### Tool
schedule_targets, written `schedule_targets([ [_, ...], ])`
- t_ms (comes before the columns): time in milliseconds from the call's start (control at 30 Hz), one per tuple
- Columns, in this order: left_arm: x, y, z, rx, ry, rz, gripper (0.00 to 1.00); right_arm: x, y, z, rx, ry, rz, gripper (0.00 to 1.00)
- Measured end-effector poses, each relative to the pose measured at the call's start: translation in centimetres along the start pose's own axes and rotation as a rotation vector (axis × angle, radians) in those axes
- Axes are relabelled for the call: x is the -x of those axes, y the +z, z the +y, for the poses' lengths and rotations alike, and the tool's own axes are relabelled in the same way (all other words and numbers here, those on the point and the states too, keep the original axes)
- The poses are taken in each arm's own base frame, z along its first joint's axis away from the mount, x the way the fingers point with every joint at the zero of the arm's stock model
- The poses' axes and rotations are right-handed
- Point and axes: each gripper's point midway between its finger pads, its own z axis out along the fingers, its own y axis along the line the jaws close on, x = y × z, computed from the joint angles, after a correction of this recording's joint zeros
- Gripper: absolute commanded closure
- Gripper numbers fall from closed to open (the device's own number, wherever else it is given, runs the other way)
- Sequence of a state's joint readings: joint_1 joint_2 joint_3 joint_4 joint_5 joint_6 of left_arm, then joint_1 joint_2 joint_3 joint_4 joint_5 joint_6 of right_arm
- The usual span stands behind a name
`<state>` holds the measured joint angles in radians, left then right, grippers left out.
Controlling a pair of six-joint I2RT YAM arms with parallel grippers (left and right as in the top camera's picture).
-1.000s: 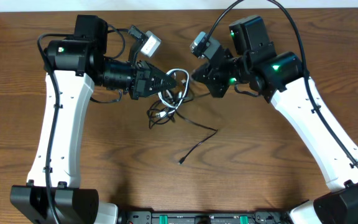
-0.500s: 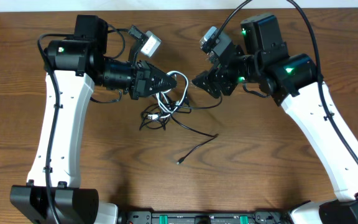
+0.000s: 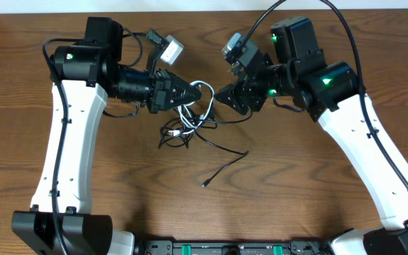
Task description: Untangle cables
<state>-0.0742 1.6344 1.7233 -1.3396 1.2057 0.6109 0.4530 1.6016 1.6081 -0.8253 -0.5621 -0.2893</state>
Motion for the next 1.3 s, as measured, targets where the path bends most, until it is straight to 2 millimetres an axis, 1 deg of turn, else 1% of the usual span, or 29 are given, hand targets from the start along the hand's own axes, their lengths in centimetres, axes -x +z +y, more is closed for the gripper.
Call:
schedule_targets([
  [467, 0.0, 0.0, 0.0, 0.0, 0.0, 0.0, 0.92, 0.5, 0.3, 1.5, 0.061, -0.027, -0.02, 0.27],
  [633, 0.0, 0.0, 0.0, 0.0, 0.0, 0.0, 0.92, 0.5, 1.0, 2.0, 0.079, -0.036, -0.014, 0.34],
  [700, 0.0, 0.0, -0.1, 0.001, 0.002, 0.0, 0.92, 0.6, 1.3, 2.1, 0.083, -0.044, -0.015, 0.41],
  [733, 0.0, 0.0, -0.1, 0.0, 0.002, -0.001, 0.92, 0.6, 1.3, 2.1, 0.084, -0.047, -0.017, 0.43],
  [1000, 0.0, -0.1, -0.3, 0.002, 0.008, -0.004, 0.92, 0.6, 1.4, 2.1, 0.087, -0.048, -0.017, 0.44],
  [1133, 0.0, -0.1, -0.3, 0.001, 0.008, -0.004, 0.92, 0.6, 1.5, 2.1, 0.087, -0.046, -0.015, 0.47],
  [1233, 0.0, -0.1, -0.3, 0.001, 0.008, -0.004, 0.92, 0.5, 1.7, 1.9, 0.089, -0.044, -0.012, 0.52],
  [1300, 0.0, -0.1, -0.3, 0.001, 0.008, -0.004, 0.92, 0.5, 1.9, 1.8, 0.089, -0.044, -0.011, 0.53],
])
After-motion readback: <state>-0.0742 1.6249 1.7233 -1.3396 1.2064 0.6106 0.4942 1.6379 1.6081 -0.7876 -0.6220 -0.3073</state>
